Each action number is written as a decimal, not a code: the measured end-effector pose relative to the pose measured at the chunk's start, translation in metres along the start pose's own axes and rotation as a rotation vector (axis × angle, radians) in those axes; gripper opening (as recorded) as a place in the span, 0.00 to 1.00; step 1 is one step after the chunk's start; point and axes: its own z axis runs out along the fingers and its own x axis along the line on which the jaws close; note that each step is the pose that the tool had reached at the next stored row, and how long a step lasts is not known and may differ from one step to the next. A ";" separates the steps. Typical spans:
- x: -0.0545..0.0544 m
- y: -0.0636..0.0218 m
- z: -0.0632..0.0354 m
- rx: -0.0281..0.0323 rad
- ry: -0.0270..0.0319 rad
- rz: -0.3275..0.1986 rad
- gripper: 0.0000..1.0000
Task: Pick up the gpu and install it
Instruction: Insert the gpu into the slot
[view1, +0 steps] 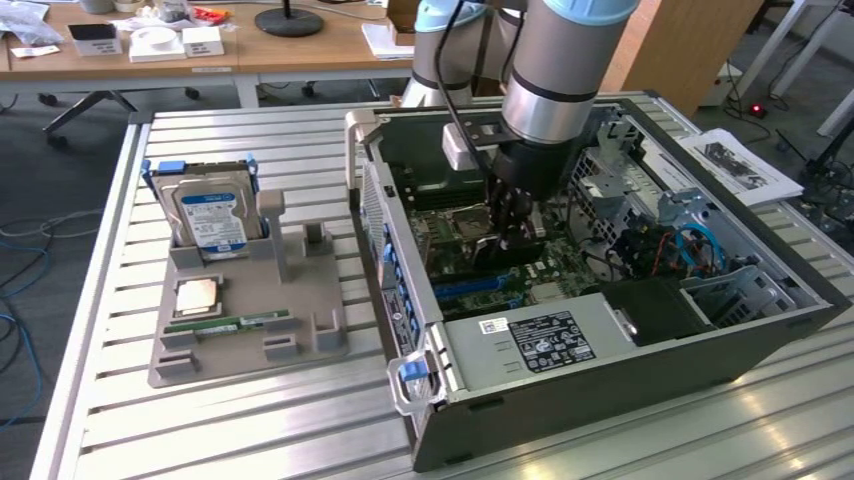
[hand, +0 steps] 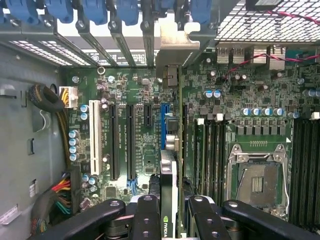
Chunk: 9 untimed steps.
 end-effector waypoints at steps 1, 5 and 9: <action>0.001 0.0000 -0.0001 0.0000 0.0001 0.000 0.27; 0.005 -0.0001 -0.0001 0.0000 0.0001 0.000 0.27; 0.005 0.0011 -0.0001 0.0001 -0.0001 0.000 0.27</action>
